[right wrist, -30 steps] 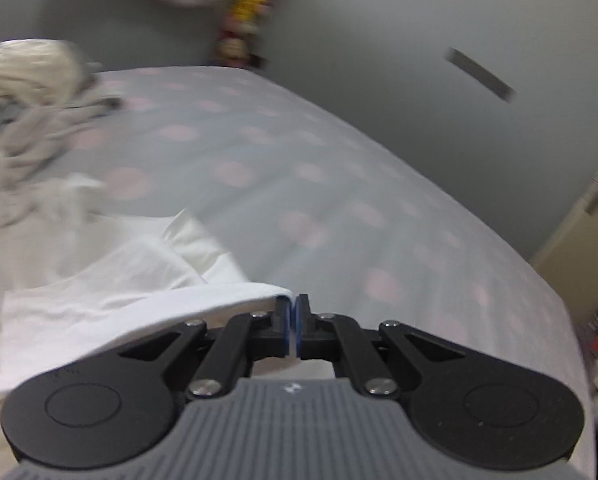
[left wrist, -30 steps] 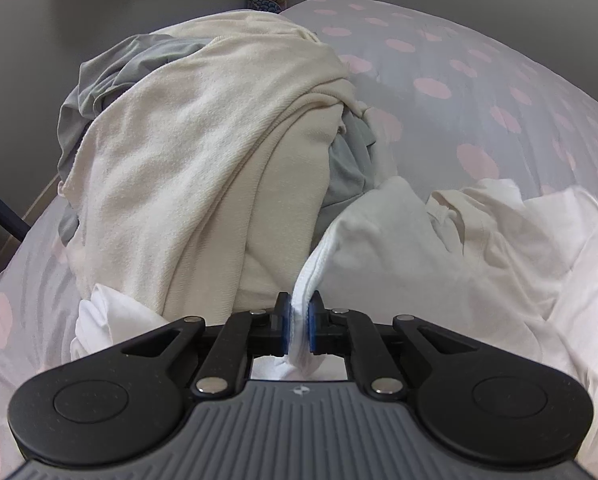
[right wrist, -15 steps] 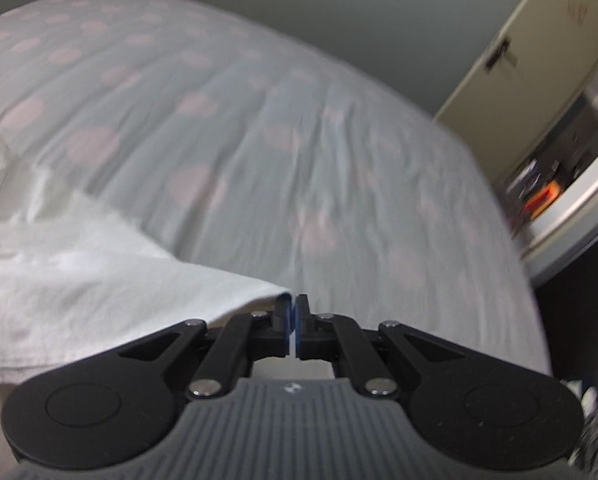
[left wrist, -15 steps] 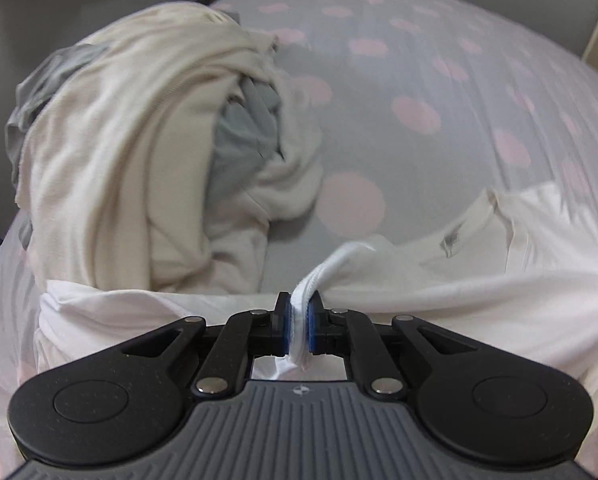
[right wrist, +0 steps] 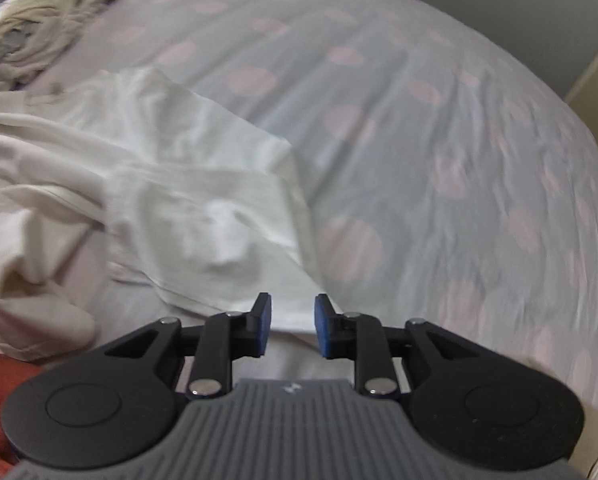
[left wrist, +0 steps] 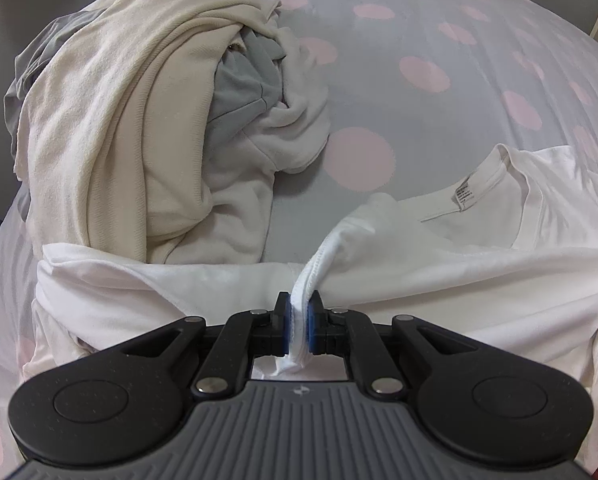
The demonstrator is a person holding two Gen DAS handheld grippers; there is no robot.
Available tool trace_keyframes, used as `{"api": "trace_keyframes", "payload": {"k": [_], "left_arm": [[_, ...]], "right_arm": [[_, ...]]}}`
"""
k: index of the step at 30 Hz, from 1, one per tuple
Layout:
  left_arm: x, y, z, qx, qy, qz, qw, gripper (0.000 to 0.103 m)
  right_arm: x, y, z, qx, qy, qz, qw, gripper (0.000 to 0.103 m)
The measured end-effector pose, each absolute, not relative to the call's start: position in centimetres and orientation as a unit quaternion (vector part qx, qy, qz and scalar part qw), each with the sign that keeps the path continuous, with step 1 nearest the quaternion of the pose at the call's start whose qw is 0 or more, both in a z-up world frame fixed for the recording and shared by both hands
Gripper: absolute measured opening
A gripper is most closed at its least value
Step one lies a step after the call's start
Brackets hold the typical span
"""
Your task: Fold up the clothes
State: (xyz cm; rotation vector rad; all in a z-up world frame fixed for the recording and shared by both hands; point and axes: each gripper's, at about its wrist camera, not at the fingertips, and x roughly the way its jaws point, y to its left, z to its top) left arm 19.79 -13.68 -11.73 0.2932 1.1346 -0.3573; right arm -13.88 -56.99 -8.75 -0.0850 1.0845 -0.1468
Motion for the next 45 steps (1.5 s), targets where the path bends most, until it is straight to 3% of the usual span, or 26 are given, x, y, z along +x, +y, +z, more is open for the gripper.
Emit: {"api": "trace_keyframes", "payload": {"k": [5,9,12,18,23,30,33,35,38,45], "left_arm": [[20.1,-13.2,-12.4,0.125,0.542,-0.164,0.815,0.006],[20.1,-13.1,-12.9,0.123,0.547,-0.164,0.812,0.006],[20.4,-13.0,-13.2,0.121,0.552,-0.164,0.809,0.006],[21.2,-13.0,-13.9,0.126,0.561,-0.17,0.8,0.006],[21.5,-12.8,-14.1,0.122,0.567,-0.172,0.796,0.006],[21.8,-12.9,-14.4,0.114,0.575,-0.16,0.794,0.007],[21.9,-12.9,-14.6,0.11,0.579,-0.155,0.793,0.007],[22.0,-13.0,-14.4,0.106,0.577,-0.152,0.795,0.007],[21.7,-13.0,-13.9,0.103,0.57,-0.154,0.801,0.006],[20.3,-12.5,-9.6,0.087,0.522,-0.174,0.83,0.006]], "right_arm": [[-8.7,-54.1,-7.1,-0.076,0.465,-0.019,0.882,0.028],[-1.6,-51.9,-8.9,-0.11,0.448,0.026,0.887,0.029],[3.8,-50.7,-10.8,-0.13,0.442,0.063,0.885,0.042],[12.3,-48.9,-14.8,-0.18,0.452,0.127,0.864,0.042],[15.5,-48.1,-17.4,-0.193,0.464,0.189,0.844,0.05],[16.5,-49.0,-19.6,-0.156,0.473,0.232,0.836,0.05],[15.7,-49.3,-19.8,-0.138,0.475,0.238,0.836,0.037],[15.1,-48.9,-19.7,-0.131,0.474,0.234,0.839,0.016],[13.9,-48.4,-18.7,-0.134,0.459,0.213,0.852,0.009],[8.4,-48.0,-11.0,-0.172,0.37,0.093,0.908,0.008]]}}
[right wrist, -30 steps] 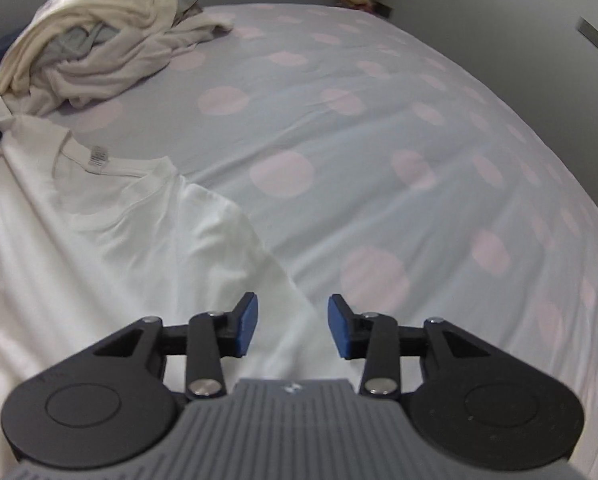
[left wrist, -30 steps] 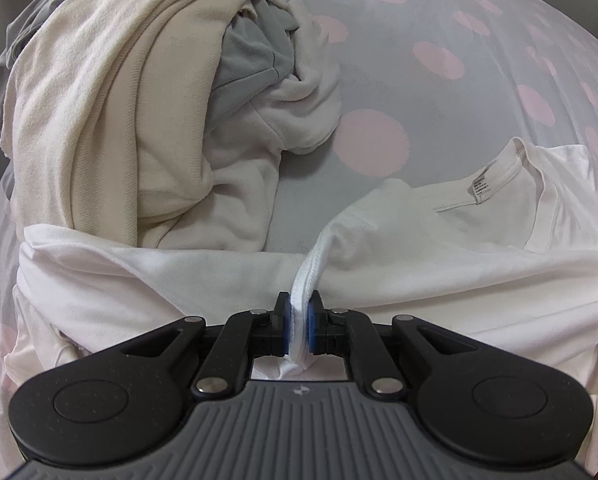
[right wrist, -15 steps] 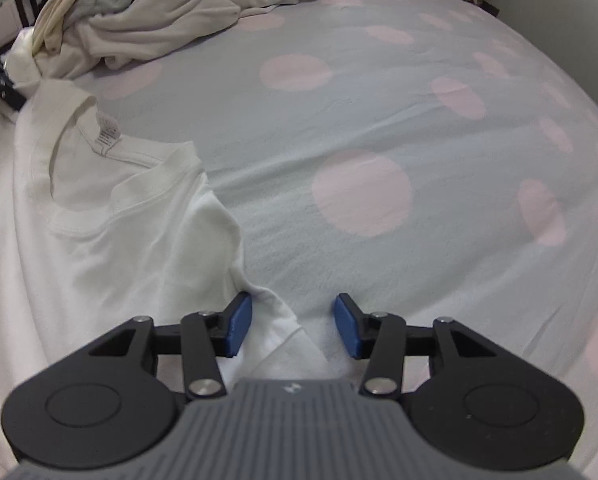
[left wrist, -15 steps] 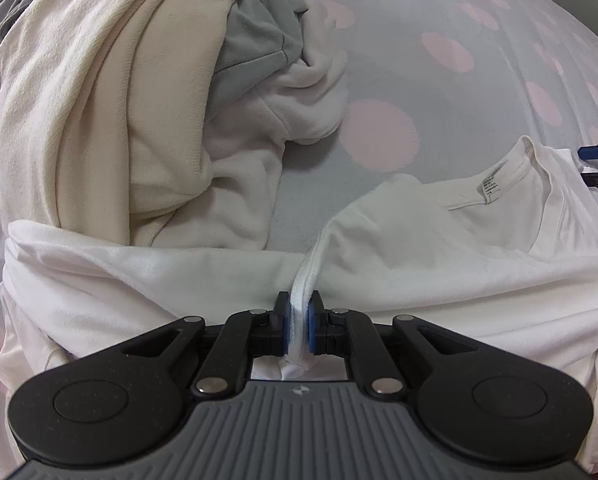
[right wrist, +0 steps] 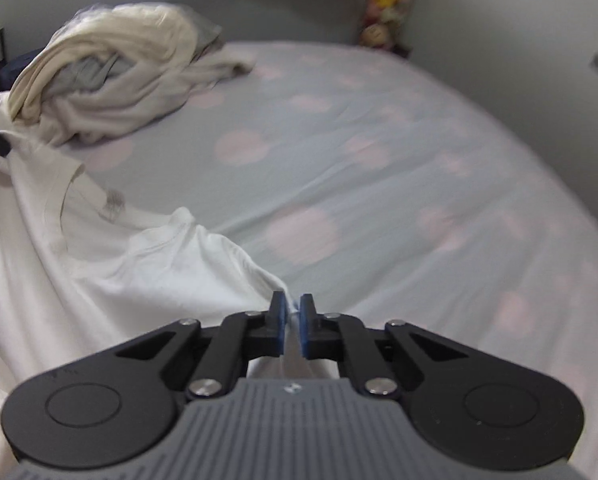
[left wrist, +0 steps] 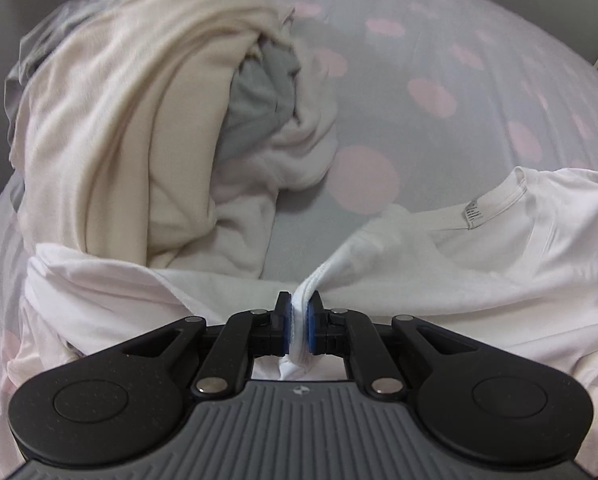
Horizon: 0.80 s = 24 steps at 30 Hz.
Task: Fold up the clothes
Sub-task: 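Lift the white shirt high with both grippers and shake it out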
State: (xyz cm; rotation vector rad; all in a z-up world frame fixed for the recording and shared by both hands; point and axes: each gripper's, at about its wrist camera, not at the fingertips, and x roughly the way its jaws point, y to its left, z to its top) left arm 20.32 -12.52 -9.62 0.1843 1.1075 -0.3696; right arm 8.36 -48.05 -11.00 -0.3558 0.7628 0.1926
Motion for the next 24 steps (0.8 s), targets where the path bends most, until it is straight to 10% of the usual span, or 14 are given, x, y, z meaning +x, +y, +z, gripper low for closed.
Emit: {"api": "trace_keyframes", "payload": {"k": [24], "left_arm": [[6.7,-13.1,23.3,0.0,0.088,-0.33,0.94,0.005]], "right_arm": [[-18.4,-44.3,21.9,-0.245,0.02,-0.231,0.941,0.008]]}}
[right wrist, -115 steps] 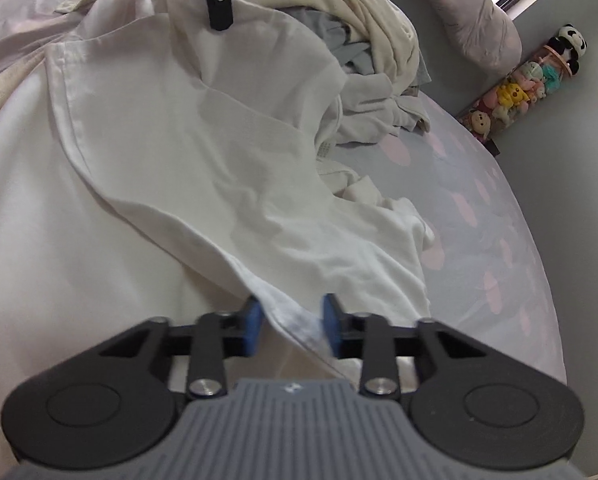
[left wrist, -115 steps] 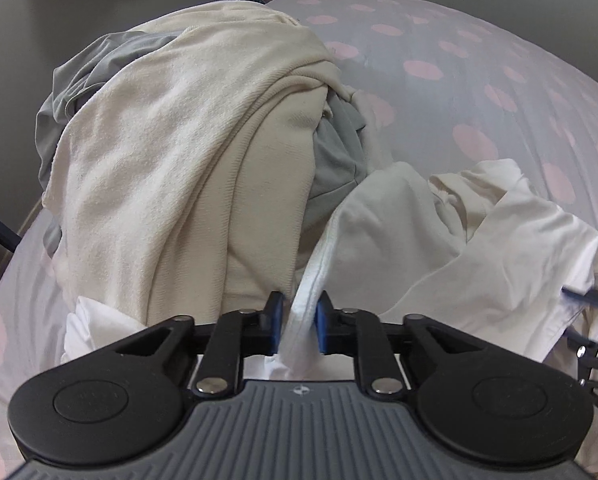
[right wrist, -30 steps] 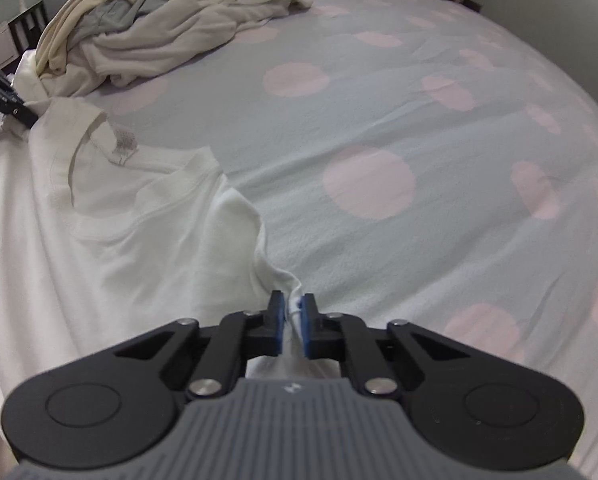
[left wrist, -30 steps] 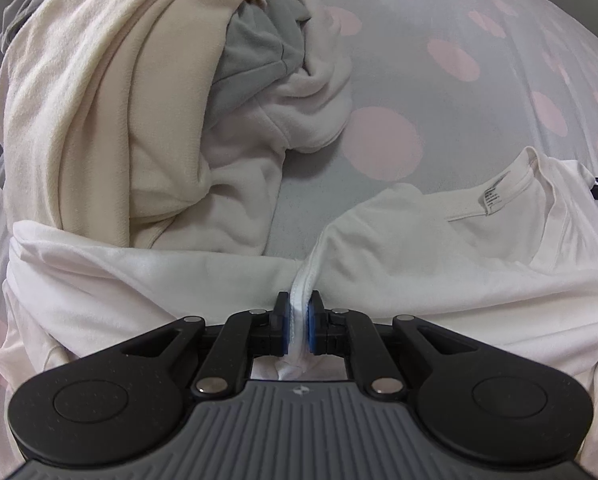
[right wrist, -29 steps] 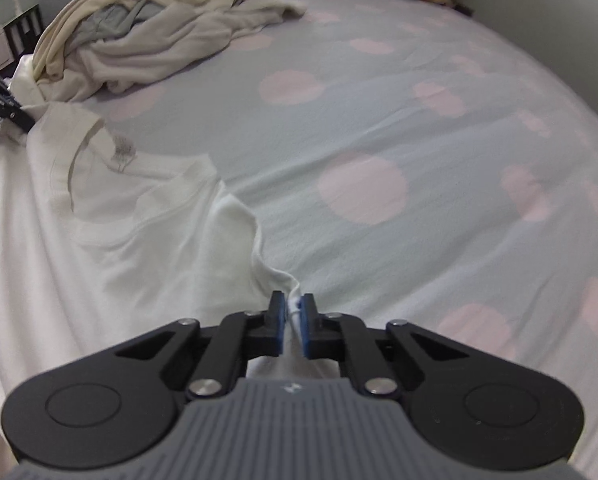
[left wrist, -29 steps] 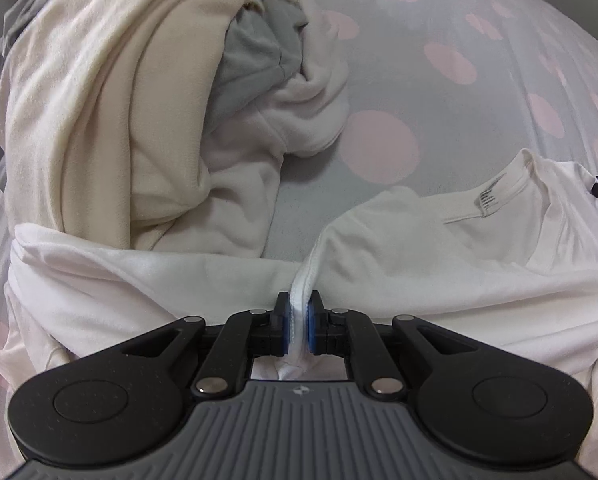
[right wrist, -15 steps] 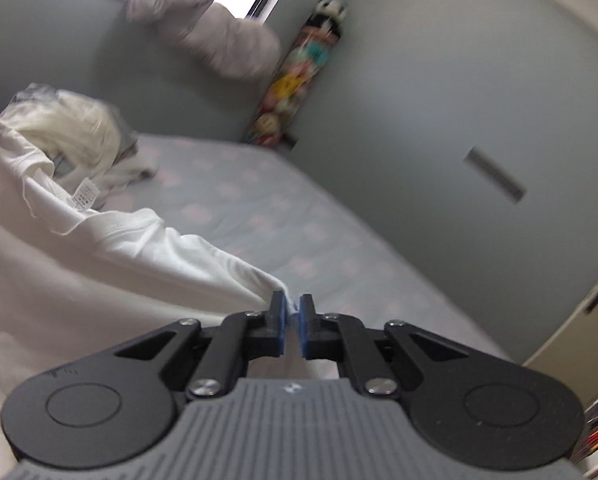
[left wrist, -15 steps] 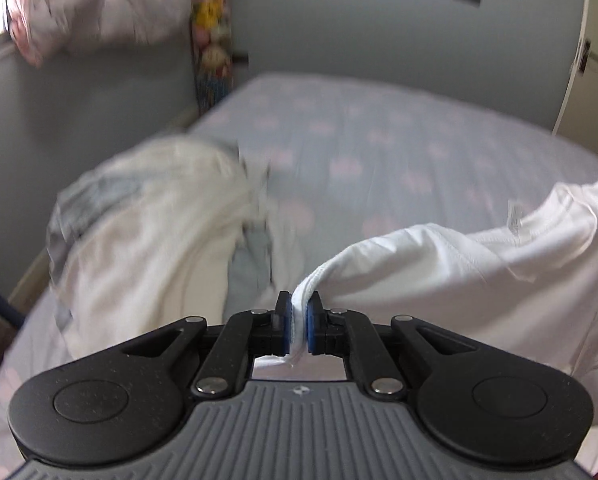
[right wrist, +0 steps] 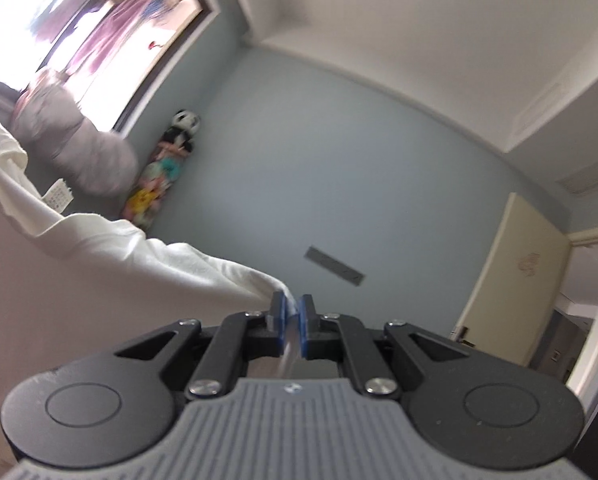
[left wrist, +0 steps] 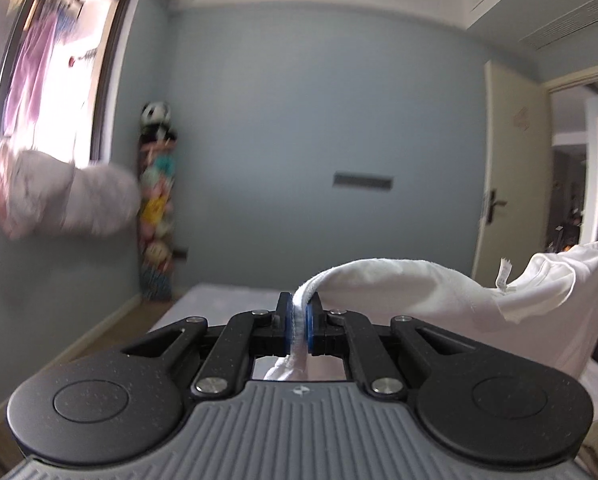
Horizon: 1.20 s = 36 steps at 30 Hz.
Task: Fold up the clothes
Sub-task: 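Lift the white shirt high with both grippers and shake it out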
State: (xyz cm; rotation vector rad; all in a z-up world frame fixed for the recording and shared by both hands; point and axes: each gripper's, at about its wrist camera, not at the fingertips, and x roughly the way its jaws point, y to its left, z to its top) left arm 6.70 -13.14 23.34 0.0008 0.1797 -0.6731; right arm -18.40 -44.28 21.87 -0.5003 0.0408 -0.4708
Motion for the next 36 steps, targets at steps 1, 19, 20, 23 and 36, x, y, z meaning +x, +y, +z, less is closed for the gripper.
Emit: {"api": "trace_keyframes", "payload": {"k": [1,19,20,23,36], "left_arm": [[6.0,-13.3,24.0,-0.001,0.073,-0.338,0.938,0.005],[-3.6,-12.2,30.7,-0.041,-0.108,-0.391,0.913,0.005],[-4.0,-12.3,30.9,-0.039,-0.113,-0.393,0.912,0.005],[-4.7,-12.9,31.2,-0.033,-0.126,-0.394,0.91,0.005],[-0.5,-21.9,28.7,0.003,-0.05,-0.377,0.925,0.005]], "right_arm": [[-19.4,-44.1,22.6,-0.243,0.009,-0.24,0.94,0.008],[-34.6,-40.1,30.5,-0.236,-0.151,-0.308,0.909,0.008],[-35.6,-39.9,30.7,-0.236,-0.156,-0.31,0.908,0.008],[-36.6,-40.1,30.9,-0.237,-0.168,-0.314,0.904,0.008],[-28.3,-49.7,26.1,-0.223,-0.086,-0.302,0.923,0.008]]}}
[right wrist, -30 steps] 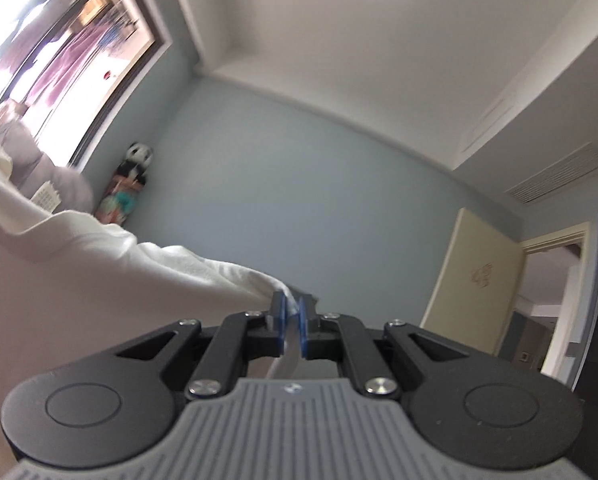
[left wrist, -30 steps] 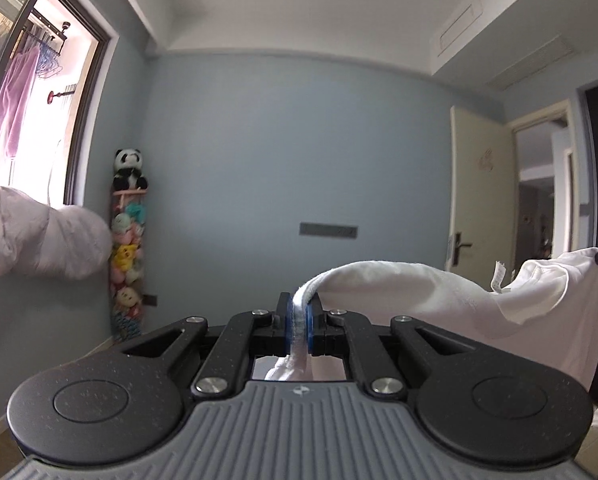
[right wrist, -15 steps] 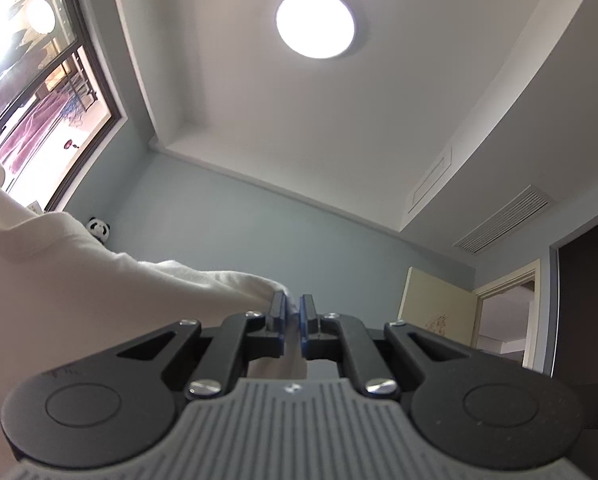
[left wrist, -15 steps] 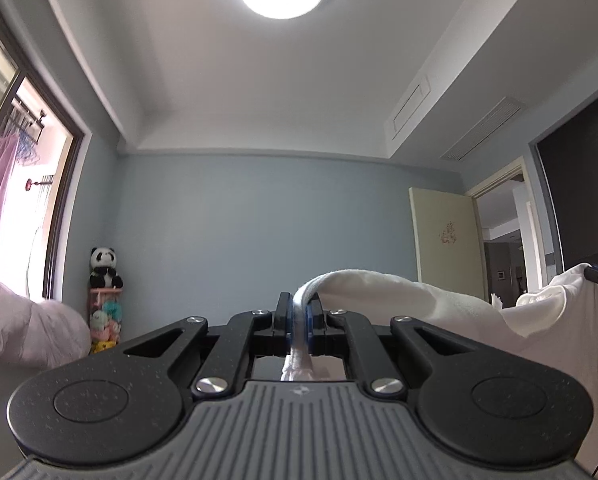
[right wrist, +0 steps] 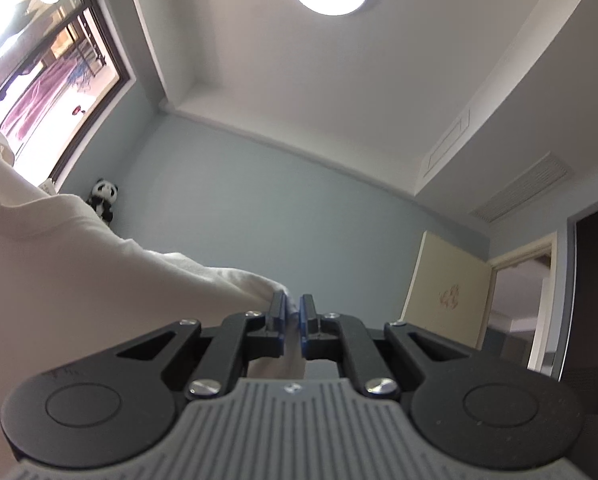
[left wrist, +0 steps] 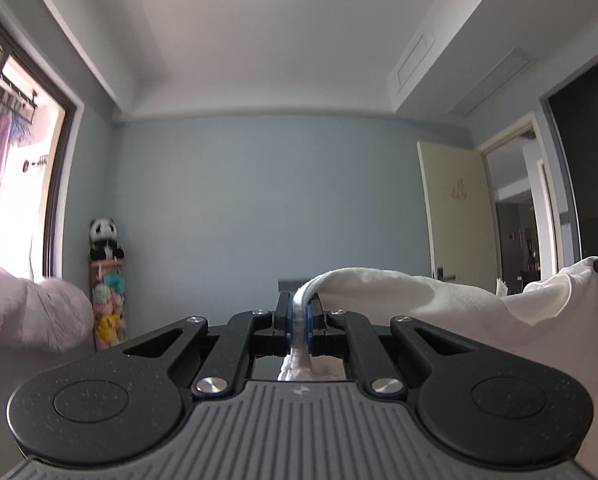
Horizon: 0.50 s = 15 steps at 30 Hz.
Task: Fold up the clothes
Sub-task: 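Lift the white shirt high with both grippers and shake it out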
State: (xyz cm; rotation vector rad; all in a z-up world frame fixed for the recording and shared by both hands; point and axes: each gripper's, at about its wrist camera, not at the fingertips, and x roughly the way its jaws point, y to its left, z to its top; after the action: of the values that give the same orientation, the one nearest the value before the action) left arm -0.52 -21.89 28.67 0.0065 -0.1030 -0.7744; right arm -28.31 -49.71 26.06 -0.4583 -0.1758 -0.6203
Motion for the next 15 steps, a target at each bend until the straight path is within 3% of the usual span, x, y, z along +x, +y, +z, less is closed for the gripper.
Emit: {"api": "trace_keyframes", "payload": {"k": [8,15], "left_arm": [[10.0,-31.2,22.8,0.048,0.043,-0.363,0.93,0.005],[20.9,-39.8,13.5,0.11,0.141,-0.349,0.92,0.005]], "right_arm": [[-17.3,-59.0,19.9,-0.181,0.009,-0.295,0.938,0.008],[-6.2,-67.1,10.6,-0.149,0.111,-0.29,0.939,0.008]]}}
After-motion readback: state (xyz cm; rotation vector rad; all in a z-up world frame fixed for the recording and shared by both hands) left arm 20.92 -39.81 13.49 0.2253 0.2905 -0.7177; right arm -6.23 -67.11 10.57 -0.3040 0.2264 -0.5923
